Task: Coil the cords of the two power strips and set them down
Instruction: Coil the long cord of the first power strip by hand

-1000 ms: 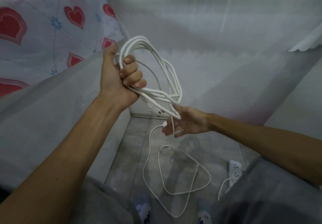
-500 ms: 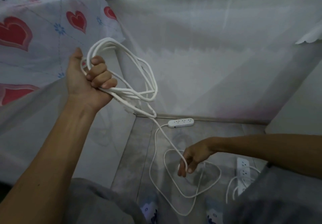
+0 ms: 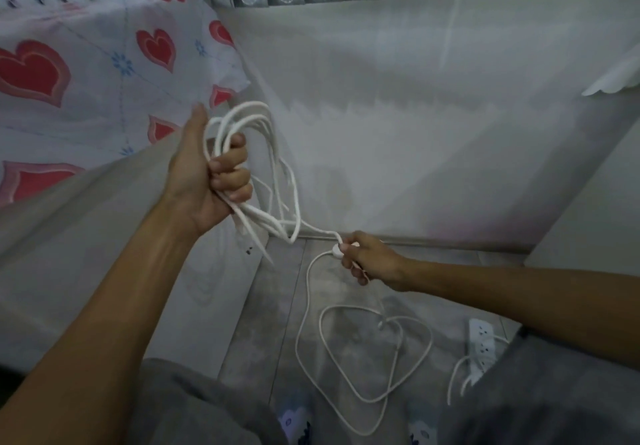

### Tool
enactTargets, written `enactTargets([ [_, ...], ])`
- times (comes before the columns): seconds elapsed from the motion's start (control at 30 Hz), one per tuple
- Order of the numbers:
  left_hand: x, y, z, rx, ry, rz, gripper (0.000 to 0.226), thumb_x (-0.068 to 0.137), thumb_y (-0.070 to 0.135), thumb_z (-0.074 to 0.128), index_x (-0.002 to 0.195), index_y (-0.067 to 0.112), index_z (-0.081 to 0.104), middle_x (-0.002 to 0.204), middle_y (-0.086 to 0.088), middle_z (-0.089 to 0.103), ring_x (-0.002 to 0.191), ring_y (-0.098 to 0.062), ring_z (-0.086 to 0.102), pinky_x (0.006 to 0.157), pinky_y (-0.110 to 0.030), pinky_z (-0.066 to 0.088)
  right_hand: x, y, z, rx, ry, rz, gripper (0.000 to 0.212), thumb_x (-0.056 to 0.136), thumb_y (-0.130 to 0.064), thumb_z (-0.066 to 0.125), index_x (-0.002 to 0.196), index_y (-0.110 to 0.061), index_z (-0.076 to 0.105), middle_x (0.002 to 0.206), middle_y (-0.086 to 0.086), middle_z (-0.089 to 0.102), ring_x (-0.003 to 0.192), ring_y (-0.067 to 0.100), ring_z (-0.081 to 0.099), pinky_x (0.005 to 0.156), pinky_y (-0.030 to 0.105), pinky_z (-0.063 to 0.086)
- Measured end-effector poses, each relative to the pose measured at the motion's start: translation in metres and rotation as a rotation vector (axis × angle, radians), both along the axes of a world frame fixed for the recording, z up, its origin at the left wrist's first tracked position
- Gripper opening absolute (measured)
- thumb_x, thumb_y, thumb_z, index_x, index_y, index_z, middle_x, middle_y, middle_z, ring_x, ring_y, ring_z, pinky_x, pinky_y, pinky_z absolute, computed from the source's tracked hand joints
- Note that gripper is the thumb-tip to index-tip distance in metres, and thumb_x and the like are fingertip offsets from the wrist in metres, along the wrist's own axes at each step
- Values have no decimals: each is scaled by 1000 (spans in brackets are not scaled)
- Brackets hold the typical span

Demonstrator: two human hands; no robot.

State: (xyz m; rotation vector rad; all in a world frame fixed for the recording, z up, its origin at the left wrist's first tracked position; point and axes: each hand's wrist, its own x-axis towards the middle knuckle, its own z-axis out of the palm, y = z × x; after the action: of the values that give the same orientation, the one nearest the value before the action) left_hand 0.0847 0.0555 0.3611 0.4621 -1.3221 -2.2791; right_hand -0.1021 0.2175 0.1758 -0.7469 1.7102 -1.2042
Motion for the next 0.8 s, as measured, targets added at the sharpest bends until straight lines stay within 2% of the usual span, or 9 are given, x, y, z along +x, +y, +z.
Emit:
enactTargets([
  [0.1, -13, 9, -6, -139, -138, 96, 52, 92, 66, 40, 74, 19, 53, 45, 9, 27, 32, -6, 21, 38, -19, 25, 17, 0, 17, -22, 117, 19, 15, 103, -24, 46, 109, -10, 46, 71, 3, 56, 49, 13, 41, 44, 22, 33],
  [0.2, -22, 12, -13, -220, -186, 156, 47, 94, 61, 44, 76, 18, 50, 47, 8, 26, 34, -8, 21, 39, -20, 26, 44, 5, 31, -89, 263, 206, 13, 102, -24, 47, 105, -11, 46, 68, 3, 59, 45, 17, 42, 39, 22, 35],
  [0.3, -32, 19, -25, -331, -207, 157, 44, 95, 56, 47, 78, 16, 50, 48, 6, 29, 35, -10, 25, 41, -21, 26, 71, 13, 51, -211, 413, 355, 24, 101, -26, 51, 120, -11, 50, 69, 1, 61, 36, 11, 46, 35, 22, 39],
  [0.4, -41, 31, -36, -606, -293, 91, 43, 97, 52, 48, 80, 13, 51, 49, 4, 35, 37, -14, 32, 41, -23, 30, 85, 13, 68, -189, 312, 421, 51, 98, -27, 58, 146, -20, 42, 77, -4, 54, 38, 6, 48, 42, 26, 43],
  [0.47, -46, 37, -40, -806, -364, 53, 44, 99, 51, 45, 79, 12, 50, 50, 2, 39, 37, -17, 45, 41, -25, 33, 81, 8, 75, -145, 208, 423, 57, 96, -18, 58, 149, -27, 38, 78, -5, 49, 46, 6, 47, 48, 30, 43],
  [0.57, -48, 40, -43, -1010, -455, 35, 43, 101, 49, 39, 81, 13, 51, 57, -5, 50, 47, -24, 67, 42, -29, 44, 59, 2, 85, -129, 217, 436, 49, 94, -2, 52, 137, -24, 54, 78, 8, 47, 56, 11, 45, 54, 29, 42],
  [0.67, -48, 41, -45, -1078, -537, 46, 49, 102, 50, 37, 79, 9, 53, 64, -6, 68, 52, -20, 69, 44, -26, 51, 38, 6, 97, -293, 259, 375, 30, 91, 5, 60, 112, -14, 70, 73, 15, 56, 58, 13, 49, 55, 23, 43],
  [0.73, -47, 40, -46, -1026, -565, 14, 52, 102, 50, 34, 80, 7, 53, 72, -11, 72, 56, -25, 70, 44, -25, 51, 25, 10, 106, -436, 327, 219, 18, 84, 6, 69, 95, -7, 73, 71, 10, 66, 55, 11, 56, 54, 20, 45],
  [0.8, -46, 41, -46, -854, -530, -92, 52, 103, 50, 32, 83, 6, 54, 74, -17, 72, 53, -33, 68, 45, -31, 50, 15, 10, 111, -561, 549, 81, 18, 78, 1, 79, 89, 0, 65, 76, 6, 71, 56, 9, 63, 54, 15, 46],
])
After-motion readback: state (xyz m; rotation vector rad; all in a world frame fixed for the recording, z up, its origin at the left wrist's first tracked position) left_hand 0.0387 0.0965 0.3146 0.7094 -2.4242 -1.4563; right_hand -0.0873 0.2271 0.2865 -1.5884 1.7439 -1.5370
